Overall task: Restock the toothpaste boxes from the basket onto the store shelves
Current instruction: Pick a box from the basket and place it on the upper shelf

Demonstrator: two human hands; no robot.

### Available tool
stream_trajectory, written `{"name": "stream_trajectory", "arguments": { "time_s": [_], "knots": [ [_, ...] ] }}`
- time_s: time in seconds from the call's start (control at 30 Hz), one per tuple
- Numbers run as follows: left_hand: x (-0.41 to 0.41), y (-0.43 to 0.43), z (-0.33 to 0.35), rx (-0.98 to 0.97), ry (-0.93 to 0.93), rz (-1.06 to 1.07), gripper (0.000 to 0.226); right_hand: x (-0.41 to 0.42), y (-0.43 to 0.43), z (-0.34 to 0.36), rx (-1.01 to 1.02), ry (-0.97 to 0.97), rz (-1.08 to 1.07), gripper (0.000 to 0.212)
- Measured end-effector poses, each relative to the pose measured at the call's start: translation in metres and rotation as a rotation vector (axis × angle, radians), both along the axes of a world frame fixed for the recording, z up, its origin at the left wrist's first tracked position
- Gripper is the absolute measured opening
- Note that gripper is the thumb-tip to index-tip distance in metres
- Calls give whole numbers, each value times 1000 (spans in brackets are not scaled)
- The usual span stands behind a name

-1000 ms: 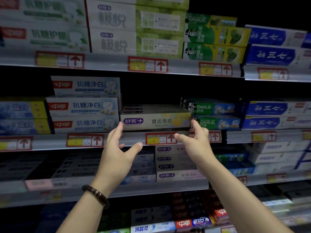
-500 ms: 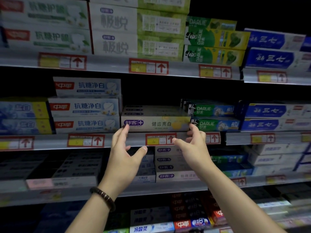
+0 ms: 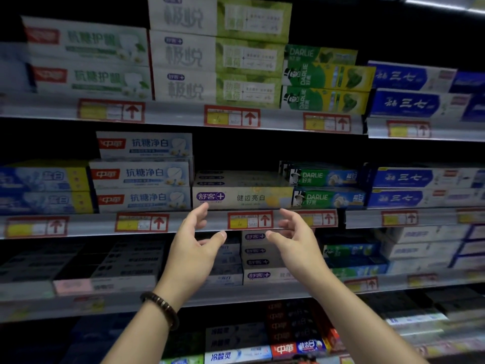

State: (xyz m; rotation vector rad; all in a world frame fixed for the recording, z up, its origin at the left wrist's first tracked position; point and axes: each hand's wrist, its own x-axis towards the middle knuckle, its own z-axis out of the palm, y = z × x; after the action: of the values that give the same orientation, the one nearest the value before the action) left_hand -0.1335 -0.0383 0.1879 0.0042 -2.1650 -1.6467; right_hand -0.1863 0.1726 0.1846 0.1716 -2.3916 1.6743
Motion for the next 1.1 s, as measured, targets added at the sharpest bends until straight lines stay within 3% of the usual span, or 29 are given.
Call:
{"name": "stream_trajectory", "arguments": {
  "time_s": [0.7, 1.1],
  "knots": [
    [92, -3, 0, -56, -234, -40, 59, 89, 19, 4, -191, -42, 71, 42],
    [148, 7, -31, -18, -359, -73, 44, 149, 30, -33, -213, -144, 123, 28]
  ]
}}
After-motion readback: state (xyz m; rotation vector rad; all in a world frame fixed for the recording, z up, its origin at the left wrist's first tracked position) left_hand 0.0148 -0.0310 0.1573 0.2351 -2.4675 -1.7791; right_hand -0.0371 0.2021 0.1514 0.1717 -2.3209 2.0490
